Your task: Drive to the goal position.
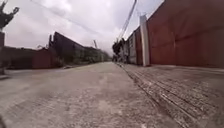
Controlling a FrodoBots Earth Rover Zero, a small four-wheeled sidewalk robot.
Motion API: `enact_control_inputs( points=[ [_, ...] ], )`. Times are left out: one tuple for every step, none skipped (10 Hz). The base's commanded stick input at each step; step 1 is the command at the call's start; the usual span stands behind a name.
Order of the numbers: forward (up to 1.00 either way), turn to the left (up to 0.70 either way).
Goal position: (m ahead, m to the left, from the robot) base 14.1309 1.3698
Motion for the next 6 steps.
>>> enact_control_inputs(
  points=[
    [1.0, -0.03],
    [1.0, 0.0],
    [1.0, 0.0],
    [1.0, 0.0],
    [1.0, 0.0],
    [1.0, 0.0]
  ],
)
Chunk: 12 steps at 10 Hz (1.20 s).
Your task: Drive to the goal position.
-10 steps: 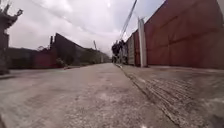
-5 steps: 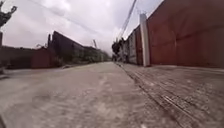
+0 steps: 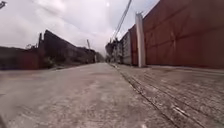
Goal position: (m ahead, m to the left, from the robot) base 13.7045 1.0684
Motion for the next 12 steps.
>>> enact_control_inputs(
  points=[
    [1.0, 0.0],
    [1.0, 0.0],
    [1.0, 0.0],
    [1.0, 0.0],
    [1.0, 0.0],
    [1.0, 0.0],
    [1.0, 0.0],
    [1.0, -0.01],
    [1.0, -0.03],
    [1.0, -0.02],
    [1.0, -0.01],
    [1.0, 0.0]
  ],
)
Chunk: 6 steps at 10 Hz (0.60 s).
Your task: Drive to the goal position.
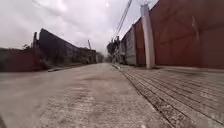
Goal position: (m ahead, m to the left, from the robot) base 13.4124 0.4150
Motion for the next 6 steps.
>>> enact_control_inputs(
  points=[
    [1.0, -0.02],
    [1.0, -0.04],
    [1.0, -0.19],
    [1.0, -0.33],
    [1.0, -0.4],
    [1.0, -0.22]
  ],
)
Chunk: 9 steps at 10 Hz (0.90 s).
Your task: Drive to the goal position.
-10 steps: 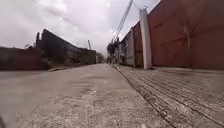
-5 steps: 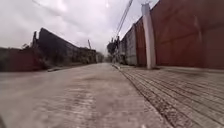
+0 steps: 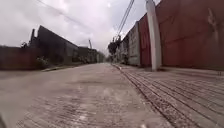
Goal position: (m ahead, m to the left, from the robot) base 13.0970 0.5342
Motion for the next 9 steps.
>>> enact_control_inputs(
  points=[
    [1.0, -0.01],
    [1.0, 0.0],
    [1.0, 0.0],
    [1.0, 0.0],
    [1.0, 0.0],
    [1.0, 0.0],
    [1.0, 0.0],
    [1.0, 0.0],
    [1.0, 0.0]
  ],
)
